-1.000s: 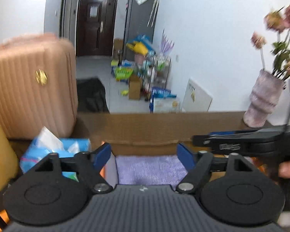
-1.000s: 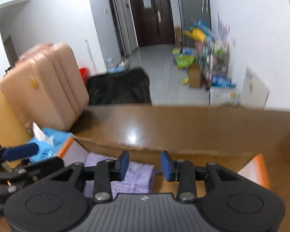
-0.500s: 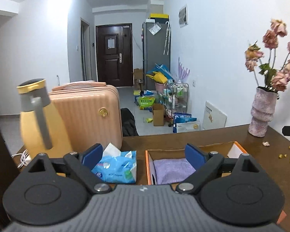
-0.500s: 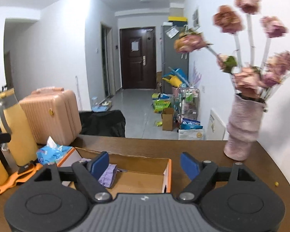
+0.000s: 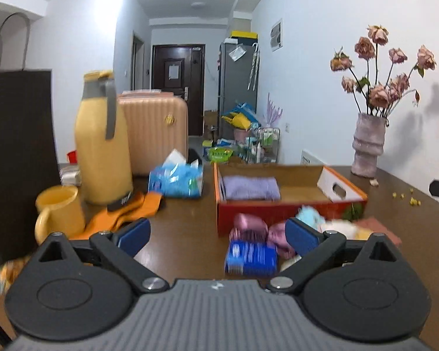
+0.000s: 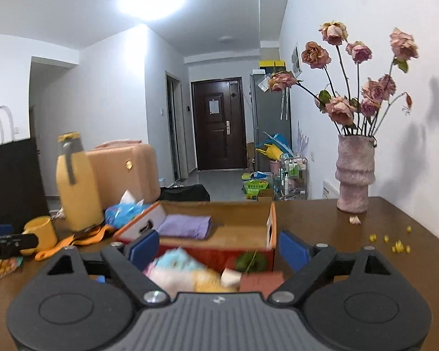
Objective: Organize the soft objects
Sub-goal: 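Grasp the blue tissue packet with both tools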
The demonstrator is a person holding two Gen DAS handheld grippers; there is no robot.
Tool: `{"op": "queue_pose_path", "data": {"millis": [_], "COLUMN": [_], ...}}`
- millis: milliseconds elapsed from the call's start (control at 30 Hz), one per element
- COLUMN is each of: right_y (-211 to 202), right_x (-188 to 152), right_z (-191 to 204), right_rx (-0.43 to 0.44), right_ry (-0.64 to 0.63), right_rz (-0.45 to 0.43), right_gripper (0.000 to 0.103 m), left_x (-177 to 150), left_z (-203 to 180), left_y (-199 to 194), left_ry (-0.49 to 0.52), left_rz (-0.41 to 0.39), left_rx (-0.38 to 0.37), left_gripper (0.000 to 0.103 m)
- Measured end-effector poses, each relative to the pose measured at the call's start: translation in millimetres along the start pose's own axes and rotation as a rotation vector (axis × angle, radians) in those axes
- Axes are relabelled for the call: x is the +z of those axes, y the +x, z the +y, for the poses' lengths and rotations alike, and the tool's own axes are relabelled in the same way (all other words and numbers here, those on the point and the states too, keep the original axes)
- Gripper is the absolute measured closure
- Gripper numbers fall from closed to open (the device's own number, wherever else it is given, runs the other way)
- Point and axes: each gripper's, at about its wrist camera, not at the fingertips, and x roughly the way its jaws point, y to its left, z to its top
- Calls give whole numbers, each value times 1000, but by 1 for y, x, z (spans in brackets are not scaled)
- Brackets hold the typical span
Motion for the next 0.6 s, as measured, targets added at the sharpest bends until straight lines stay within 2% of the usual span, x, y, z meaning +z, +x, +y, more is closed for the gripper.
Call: {"op": "queue_pose_path", "data": {"millis": [200,333,433,500,567,600], "right_y": [-37,-35,-24,-11,12,27], "right_x": [-52,-57,-50,-49,-48,-47], "right_z": [23,36,44,49,57,63], "right_rx": [37,65,93,135,156,154], "right_ry": [50,20,41,80,102,107], "right_rz": [15,47,42,62,110,136], "right_gripper": [14,17,27,34,47,50], "left_x": [-33,-34,-34,-32,-29,-27], "left_z": [4,5,10,16,23,25], "left_y": [-19,-9,6,22,43,54], "left_ry": [-6,-9,-28,-46,-62,-64], "left_rz": [69,85,93,114,136,143], "left_rx": [-57,-68,-80,-84,-97,-111], "left_gripper": [3,3,3,9,25,29]}}
